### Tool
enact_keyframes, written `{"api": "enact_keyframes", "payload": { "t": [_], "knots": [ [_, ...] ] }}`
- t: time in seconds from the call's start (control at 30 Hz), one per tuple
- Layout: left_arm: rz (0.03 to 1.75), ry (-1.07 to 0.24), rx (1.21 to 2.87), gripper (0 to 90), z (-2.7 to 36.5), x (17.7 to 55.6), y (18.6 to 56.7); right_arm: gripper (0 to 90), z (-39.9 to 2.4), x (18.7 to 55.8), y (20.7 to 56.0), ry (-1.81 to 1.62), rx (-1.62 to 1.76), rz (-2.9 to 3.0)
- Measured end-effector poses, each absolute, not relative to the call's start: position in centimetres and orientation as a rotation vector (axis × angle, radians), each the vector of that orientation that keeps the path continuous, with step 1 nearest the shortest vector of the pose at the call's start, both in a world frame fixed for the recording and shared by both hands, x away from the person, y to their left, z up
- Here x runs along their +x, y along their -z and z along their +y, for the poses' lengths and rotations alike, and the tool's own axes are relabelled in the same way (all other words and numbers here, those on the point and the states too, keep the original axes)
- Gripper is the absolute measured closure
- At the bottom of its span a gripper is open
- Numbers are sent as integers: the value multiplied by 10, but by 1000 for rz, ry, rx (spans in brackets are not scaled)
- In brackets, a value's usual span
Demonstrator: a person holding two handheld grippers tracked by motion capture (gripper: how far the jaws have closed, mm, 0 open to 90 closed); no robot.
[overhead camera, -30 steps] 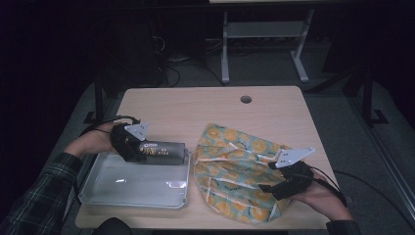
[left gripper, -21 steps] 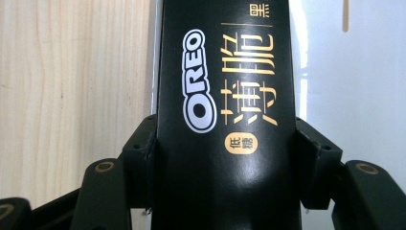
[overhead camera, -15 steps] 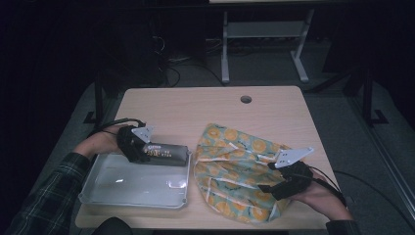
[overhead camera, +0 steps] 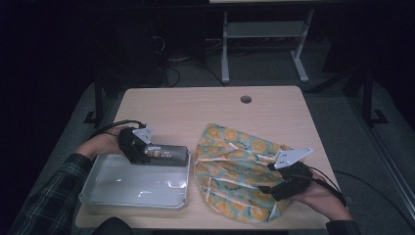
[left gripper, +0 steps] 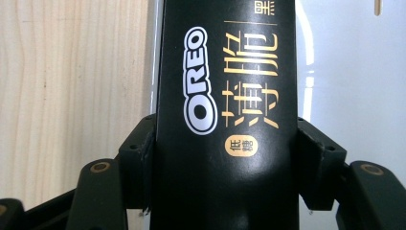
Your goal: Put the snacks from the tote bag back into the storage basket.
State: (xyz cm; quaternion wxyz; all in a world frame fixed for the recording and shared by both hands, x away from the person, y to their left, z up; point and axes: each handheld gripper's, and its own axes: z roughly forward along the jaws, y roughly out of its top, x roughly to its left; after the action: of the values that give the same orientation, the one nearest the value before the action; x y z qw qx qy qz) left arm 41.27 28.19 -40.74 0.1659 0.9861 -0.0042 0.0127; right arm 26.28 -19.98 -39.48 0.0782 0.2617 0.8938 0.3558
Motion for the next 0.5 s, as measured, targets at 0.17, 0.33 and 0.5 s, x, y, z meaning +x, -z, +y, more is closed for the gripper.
{"api": "enact_keyframes", "payload": {
  "t": [0.17,0.33,0.5],
  "knots": [
    [-7,-33,2805,345,282,413,407,199,-199,263,395,-1059,784,2682],
    [8,-38,2799,319,282,413,406,199,-199,262,395,-1056,782,2683],
    [25,-82,2791,321,284,414,404,199,-200,262,395,-1059,781,2679]
  ]
}}
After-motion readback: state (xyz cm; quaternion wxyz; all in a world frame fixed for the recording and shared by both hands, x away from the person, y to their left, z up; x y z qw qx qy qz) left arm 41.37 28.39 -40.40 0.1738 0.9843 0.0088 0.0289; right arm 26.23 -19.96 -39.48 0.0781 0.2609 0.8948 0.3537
